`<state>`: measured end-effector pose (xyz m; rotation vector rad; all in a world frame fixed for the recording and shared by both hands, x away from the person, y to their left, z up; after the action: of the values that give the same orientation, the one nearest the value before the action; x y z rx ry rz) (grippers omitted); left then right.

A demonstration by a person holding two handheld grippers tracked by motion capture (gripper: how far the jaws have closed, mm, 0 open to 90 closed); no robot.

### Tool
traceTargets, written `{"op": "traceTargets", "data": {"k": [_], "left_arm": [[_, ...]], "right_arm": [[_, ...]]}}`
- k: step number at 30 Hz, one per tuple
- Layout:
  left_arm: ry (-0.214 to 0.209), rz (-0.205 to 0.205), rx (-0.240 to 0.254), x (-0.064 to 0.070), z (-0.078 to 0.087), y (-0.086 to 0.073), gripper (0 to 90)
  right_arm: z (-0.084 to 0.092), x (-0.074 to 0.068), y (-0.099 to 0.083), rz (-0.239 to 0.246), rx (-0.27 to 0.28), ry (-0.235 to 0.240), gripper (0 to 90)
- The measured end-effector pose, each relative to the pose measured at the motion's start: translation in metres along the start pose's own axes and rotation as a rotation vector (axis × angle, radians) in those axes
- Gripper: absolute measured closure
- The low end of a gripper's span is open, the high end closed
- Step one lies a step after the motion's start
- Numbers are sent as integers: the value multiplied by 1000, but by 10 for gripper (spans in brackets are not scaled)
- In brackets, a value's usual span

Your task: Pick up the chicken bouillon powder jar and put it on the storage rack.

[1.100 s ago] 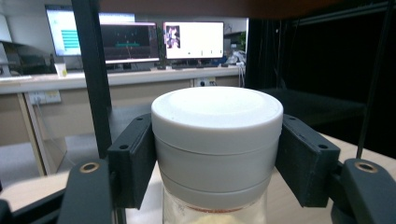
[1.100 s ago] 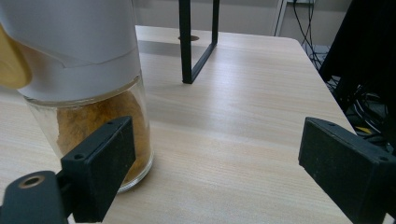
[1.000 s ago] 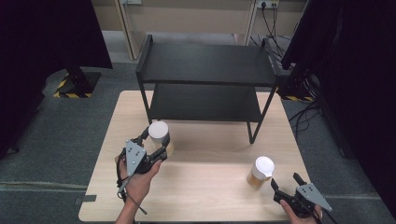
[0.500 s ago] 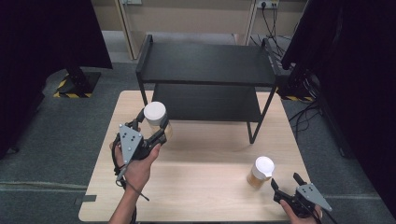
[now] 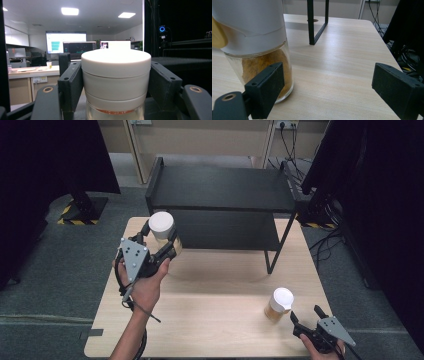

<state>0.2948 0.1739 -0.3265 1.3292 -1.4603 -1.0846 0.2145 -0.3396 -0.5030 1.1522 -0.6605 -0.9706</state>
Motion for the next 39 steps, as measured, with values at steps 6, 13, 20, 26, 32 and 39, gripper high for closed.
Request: {"op": "traceTargets", "data": {"k": [6,13,20,26,32,39], "left_arm": [[2,2,12,1,-6,11,338],[5,7,8,0,-18,26,338],[17,14,13,-1,-27,38,338],[20,17,24,1,-33,50,338],[20,17,39,3,-39,64,338],[26,18,56,5,-46,78,338]], "right_arm": [[0,0,0,-1,-3,-1,113],[0,0,0,-2,-2,0,113],[0,0,0,-4,0,0,113],[-1,0,0,-5,0,1,113],[-1,0,0,-5,2,2,113],[-1,0,0,-6,2,3,113]]}}
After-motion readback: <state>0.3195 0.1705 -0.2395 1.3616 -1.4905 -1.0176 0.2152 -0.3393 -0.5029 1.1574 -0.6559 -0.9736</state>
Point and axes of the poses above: each handheld gripper's, and its own axes: z roughly backward along the jaws, y roughly out of its top, x roughly to its right, the point moved 8 cm from there along -z, roughly forward along the jaws, and after that the axes turned 13 degrees about y, right-handed, at the moved point
